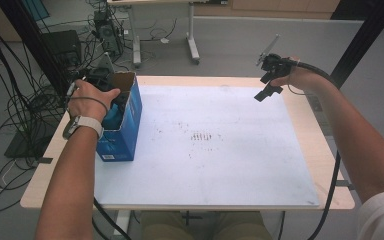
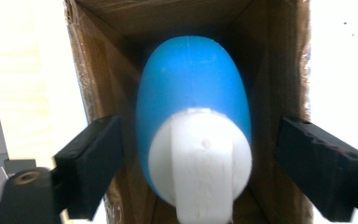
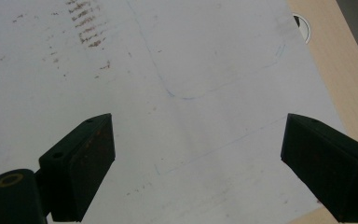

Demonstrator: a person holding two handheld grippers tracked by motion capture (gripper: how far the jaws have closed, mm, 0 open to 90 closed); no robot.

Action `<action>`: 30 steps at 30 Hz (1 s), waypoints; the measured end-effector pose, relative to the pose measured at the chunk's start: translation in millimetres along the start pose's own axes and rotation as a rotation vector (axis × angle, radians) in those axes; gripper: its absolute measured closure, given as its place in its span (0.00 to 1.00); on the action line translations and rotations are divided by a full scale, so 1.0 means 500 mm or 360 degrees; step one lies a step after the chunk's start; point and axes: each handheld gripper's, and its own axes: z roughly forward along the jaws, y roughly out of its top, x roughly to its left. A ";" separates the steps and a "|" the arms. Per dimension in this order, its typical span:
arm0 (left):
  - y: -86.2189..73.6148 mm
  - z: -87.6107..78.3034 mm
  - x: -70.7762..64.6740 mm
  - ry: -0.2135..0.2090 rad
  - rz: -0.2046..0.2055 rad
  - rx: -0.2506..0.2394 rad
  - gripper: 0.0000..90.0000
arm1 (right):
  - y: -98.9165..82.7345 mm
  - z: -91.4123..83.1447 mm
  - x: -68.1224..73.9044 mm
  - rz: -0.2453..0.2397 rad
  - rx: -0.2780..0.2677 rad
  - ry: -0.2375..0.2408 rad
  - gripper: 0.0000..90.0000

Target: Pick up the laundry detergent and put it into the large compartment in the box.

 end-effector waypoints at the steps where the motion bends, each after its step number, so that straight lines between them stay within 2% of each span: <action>1: 0.000 -0.005 0.000 -0.0004 0.0006 -0.0001 0.14 | 0.000 -0.001 0.000 -0.0002 -0.0005 0.0001 0.11; 9: 0.001 -0.043 -0.014 -0.0062 0.0034 -0.0050 0.11 | -0.001 -0.003 0.003 -0.0004 -0.0004 -0.0002 0.11; 19: 0.008 -0.099 -0.036 -0.0047 0.0096 -0.0120 0.09 | -0.005 -0.010 0.006 0.0000 -0.0011 -0.0005 0.11; 25: 0.008 -0.125 -0.050 -0.0074 0.0156 -0.0151 0.06 | -0.009 -0.013 0.005 0.0005 -0.0007 -0.0011 0.11; 27: 0.007 -0.132 -0.055 -0.0105 0.0191 -0.0161 0.06 | -0.009 -0.015 0.007 0.0003 -0.0012 -0.0014 0.11; 30: 0.005 -0.144 -0.065 -0.0096 0.0237 -0.0175 0.05 | -0.011 -0.018 0.007 0.0003 -0.0016 -0.0016 0.11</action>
